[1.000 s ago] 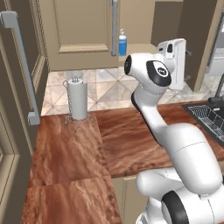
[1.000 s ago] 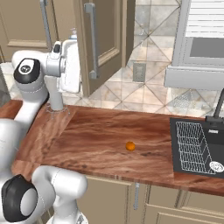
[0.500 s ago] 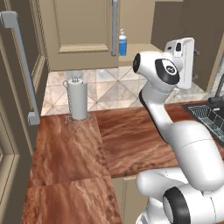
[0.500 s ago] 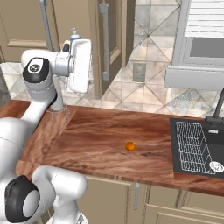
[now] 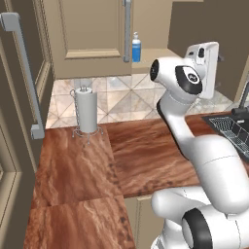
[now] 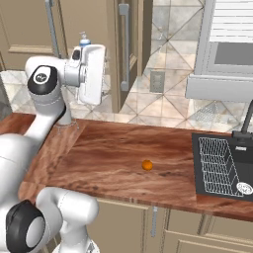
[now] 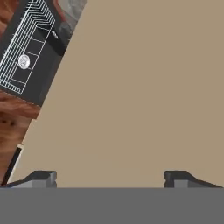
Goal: Open the cabinet. Pick the soap dispenser and place it next to the sink. Then close the cabinet.
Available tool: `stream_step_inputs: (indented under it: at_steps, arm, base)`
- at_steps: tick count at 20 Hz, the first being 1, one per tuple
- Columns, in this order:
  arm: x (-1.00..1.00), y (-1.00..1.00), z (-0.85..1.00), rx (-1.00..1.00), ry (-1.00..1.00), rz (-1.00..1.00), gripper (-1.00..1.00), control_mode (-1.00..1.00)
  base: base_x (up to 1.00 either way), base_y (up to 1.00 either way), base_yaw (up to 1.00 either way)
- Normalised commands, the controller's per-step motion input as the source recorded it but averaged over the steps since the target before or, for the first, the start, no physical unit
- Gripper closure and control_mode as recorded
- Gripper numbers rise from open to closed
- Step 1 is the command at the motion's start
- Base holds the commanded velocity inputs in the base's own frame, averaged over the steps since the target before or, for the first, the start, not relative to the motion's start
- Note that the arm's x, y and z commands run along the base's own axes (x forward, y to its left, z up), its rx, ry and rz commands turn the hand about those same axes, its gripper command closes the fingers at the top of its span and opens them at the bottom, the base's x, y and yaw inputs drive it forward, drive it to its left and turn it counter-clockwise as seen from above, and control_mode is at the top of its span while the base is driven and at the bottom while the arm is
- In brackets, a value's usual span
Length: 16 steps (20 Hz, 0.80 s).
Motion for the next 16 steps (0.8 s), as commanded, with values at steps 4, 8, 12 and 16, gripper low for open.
stream_step_inputs:
  at_steps: [4, 8, 12, 16]
  arm:
    - [0.00, 0.51, 0.00, 0.14, -0.22, 0.04, -1.00, -1.00]
    - [0.04, 0.53, 0.00, 0.21, -0.31, 0.04, -1.00, -1.00]
    - [0.06, 0.41, 0.00, 0.34, -0.34, 0.04, -1.00, -1.00]
    - [0.02, 0.29, -0.01, 0.42, -0.36, 0.04, -1.00, -1.00]
  base:
    - [0.00, 0.00, 0.00]
    - [0.00, 0.00, 0.00]
    - [0.00, 0.00, 0.00]
    - [0.00, 0.00, 0.00]
